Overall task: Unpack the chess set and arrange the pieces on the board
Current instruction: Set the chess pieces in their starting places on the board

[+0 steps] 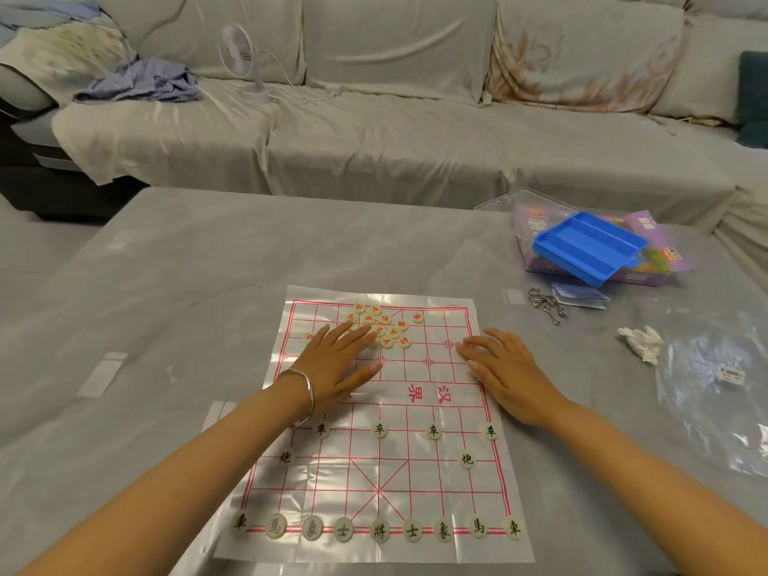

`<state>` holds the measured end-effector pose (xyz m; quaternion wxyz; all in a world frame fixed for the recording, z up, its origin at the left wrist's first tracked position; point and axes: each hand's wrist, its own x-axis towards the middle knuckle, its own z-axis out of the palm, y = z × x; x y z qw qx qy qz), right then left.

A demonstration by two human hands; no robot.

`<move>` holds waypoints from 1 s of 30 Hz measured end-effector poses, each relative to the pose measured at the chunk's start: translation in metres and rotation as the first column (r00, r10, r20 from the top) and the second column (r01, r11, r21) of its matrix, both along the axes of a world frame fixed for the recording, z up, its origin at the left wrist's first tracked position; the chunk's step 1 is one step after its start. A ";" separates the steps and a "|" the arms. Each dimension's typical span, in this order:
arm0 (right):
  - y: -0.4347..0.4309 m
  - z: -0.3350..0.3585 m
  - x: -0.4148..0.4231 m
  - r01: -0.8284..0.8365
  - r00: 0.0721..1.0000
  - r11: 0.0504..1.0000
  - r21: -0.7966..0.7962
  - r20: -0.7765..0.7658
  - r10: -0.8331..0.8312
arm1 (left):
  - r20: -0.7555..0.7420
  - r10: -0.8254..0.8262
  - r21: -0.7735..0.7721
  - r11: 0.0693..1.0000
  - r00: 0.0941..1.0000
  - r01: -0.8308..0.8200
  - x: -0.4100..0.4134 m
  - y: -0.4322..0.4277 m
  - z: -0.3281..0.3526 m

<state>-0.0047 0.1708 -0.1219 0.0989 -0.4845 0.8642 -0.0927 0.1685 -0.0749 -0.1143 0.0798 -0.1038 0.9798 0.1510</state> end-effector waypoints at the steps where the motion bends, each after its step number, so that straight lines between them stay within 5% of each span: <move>1: 0.008 0.001 -0.003 0.040 0.999 0.999 -0.001 0.026 -0.040 | -0.009 0.006 -0.003 1.000 1.000 -0.006 -0.001 0.002 0.000; 7: 0.024 0.006 0.011 0.038 0.987 0.998 0.059 0.152 -0.046 | -0.014 0.024 0.014 1.000 1.000 -0.024 -0.006 0.017 0.000; 18: 0.030 0.004 0.012 0.014 0.999 0.990 0.142 0.029 -0.018 | -0.017 0.049 0.030 0.998 0.999 -0.048 0.004 0.026 0.002; 25: 0.030 0.004 0.016 0.035 0.998 0.993 0.114 0.044 -0.040 | -0.022 0.058 0.041 0.997 0.998 -0.057 0.003 0.024 -0.001; 30: 0.001 0.016 0.029 0.064 0.989 0.997 -0.052 0.140 -0.056 | -0.064 0.056 0.023 0.998 0.996 -0.055 0.003 0.009 0.001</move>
